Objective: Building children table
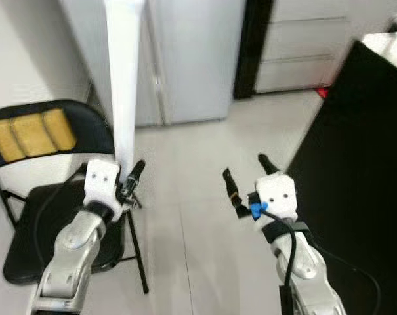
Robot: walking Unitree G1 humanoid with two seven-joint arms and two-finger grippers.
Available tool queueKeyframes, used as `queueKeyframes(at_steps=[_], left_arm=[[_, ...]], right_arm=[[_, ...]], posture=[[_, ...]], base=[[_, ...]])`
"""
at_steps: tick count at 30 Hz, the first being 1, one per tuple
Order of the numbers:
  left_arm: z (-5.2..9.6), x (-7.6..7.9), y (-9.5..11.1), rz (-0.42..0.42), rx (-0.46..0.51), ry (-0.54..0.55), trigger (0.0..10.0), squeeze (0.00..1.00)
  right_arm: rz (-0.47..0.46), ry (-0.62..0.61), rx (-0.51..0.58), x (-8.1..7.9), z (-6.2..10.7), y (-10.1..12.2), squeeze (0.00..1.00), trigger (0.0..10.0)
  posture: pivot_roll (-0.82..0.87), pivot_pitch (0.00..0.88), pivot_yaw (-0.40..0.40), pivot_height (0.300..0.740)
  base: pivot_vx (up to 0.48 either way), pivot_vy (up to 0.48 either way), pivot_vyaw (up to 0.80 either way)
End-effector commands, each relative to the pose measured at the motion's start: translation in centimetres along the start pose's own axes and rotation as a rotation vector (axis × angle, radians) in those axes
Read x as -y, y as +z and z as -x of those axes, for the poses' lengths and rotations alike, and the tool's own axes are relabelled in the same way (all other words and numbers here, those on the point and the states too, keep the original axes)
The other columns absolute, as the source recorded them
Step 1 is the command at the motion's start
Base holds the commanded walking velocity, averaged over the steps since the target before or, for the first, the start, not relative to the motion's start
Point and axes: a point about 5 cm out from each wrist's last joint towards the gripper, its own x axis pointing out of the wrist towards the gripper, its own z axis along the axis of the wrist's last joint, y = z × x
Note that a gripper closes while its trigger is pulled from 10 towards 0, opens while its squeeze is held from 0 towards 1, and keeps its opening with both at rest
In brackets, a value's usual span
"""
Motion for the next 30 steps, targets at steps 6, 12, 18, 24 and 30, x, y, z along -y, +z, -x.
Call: queueKeyframes(at_steps=[6,12,18,24,30], left_arm=[[1.9,1.6,-0.4,-0.032,-0.009,-0.02,10.0,0.0],[3.9,3.7,-1.4,0.016,-0.068,-0.046,10.0,0.0],[4.8,5.0,-1.4,0.066,-0.085,-0.068,10.0,0.0],[5.5,6.0,-1.7,0.084,-0.107,-0.083,10.0,0.0],[5.5,6.3,-1.5,0.081,-0.104,-0.081,10.0,0.0]], right_arm=[[0.021,-0.01,-0.043,0.5,-0.1,-0.8,0.0,10.0],[-0.001,0.063,-0.075,-0.2,0.1,-1.7,0.0,10.0],[-0.039,0.119,-0.088,-1.5,0.8,-1.9,0.0,10.0],[-0.06,0.154,-0.107,-2.6,1.3,-2.3,0.0,10.0],[-0.08,0.173,-0.133,-2.9,1.5,-2.9,0.0,10.0]], posture=[[-0.01,0.126,-0.01,0.74],[-0.01,0.111,-0.019,0.74],[-0.01,0.105,-0.019,0.74],[0.0,0.084,-0.03,0.74],[0.0,0.065,-0.032,0.74]], base=[[0.0,0.0,0.8],[0.0,0.0,0.8],[0.0,0.0,0.8],[0.0,0.0,0.8],[0.0,0.0,0.8]])
